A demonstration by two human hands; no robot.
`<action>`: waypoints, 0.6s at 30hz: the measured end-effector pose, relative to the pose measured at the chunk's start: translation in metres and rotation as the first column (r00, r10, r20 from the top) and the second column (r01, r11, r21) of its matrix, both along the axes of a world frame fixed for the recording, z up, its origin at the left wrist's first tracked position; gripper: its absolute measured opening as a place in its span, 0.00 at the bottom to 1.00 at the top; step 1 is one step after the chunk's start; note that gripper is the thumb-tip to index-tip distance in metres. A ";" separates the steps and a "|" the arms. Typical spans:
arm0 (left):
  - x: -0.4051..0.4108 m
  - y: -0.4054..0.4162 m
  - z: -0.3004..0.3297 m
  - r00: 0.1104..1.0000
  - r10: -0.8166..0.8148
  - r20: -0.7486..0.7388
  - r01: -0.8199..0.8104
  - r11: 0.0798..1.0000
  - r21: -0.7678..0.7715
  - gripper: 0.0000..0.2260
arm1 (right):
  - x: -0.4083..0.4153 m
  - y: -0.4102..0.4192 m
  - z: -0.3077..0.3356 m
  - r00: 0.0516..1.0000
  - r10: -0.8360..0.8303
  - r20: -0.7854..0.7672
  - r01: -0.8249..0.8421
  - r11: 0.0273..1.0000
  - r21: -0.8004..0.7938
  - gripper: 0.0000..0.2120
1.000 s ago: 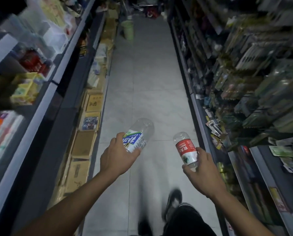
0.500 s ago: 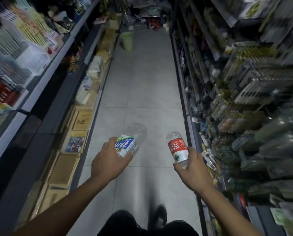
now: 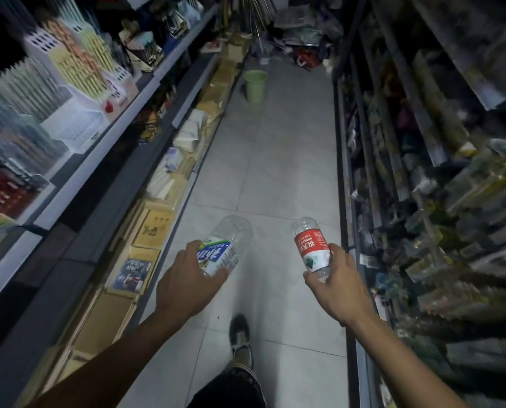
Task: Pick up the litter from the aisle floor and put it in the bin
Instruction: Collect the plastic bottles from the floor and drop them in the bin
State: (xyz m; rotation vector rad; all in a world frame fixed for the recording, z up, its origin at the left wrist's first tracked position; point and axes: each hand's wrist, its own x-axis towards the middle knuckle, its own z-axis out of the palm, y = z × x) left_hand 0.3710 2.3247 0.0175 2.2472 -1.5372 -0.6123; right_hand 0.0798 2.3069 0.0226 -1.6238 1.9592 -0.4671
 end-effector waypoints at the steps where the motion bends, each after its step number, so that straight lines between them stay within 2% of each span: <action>1: 0.004 -0.021 0.001 1.000 -0.008 -0.002 0.008 1.000 -0.006 0.38 | 0.003 -0.016 -0.001 1.000 -0.010 -0.004 0.010 1.000 0.007 0.35; 10: 0.029 -0.211 0.014 0.995 -0.095 -0.032 0.093 0.995 -0.044 0.36 | 0.017 -0.142 -0.005 0.987 -0.157 -0.021 0.158 0.986 0.046 0.36; 18: 0.002 -0.357 0.012 0.980 -0.194 -0.045 0.191 0.979 -0.069 0.35 | -0.002 -0.235 -0.014 0.963 -0.268 -0.013 0.268 0.960 0.087 0.35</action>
